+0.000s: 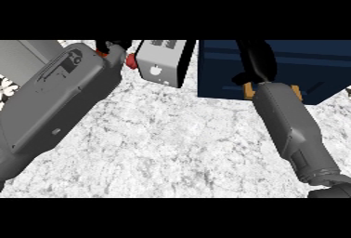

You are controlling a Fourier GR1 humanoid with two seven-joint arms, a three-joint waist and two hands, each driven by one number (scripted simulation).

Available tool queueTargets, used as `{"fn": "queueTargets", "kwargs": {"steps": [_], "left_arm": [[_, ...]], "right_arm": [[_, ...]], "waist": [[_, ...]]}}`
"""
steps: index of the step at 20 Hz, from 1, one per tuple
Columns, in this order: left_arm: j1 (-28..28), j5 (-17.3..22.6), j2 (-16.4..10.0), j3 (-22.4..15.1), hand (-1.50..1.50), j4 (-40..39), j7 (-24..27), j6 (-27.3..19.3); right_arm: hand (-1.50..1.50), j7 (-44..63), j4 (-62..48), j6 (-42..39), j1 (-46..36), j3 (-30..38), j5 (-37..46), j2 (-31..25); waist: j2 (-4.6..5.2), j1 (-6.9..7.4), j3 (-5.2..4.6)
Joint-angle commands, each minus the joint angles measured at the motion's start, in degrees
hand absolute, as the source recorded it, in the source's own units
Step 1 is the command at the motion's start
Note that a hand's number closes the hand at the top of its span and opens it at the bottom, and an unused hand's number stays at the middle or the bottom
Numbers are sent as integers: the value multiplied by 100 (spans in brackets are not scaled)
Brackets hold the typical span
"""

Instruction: Pick up the can, place it into the drawer and close the drawer

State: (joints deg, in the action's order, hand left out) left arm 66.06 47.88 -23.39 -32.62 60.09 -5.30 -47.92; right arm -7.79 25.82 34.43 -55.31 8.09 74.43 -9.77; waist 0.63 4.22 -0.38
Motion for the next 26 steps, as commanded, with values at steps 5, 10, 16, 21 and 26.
{"fn": "queueTargets", "kwargs": {"steps": [5, 10, 16, 21, 26], "left_arm": [[-302, -197, -173, -114, -150, 661, -247, -163], [-393, -205, -299, 27, -150, 842, -252, -114], [-253, -304, -255, -111, -150, 943, -460, -156], [-365, -205, -438, 83, -150, 980, -552, -69], [-556, -271, -532, -28, -150, 1260, -557, -43]], "right_arm": [[-150, 36, -904, 424, -732, 304, -21, -244], [-150, 212, -1184, 288, -1169, 314, 75, -366], [-150, 225, -1352, 23, -1610, 425, 9, -516], [-150, -785, -1363, -633, -1756, 1256, -1023, -150], [-150, -1235, -1403, -1097, -1664, 2257, -2074, -56]], "waist": [[71, 130, 51], [112, 195, 48], [164, 225, 58], [148, 204, 75], [98, 265, 82]]}}
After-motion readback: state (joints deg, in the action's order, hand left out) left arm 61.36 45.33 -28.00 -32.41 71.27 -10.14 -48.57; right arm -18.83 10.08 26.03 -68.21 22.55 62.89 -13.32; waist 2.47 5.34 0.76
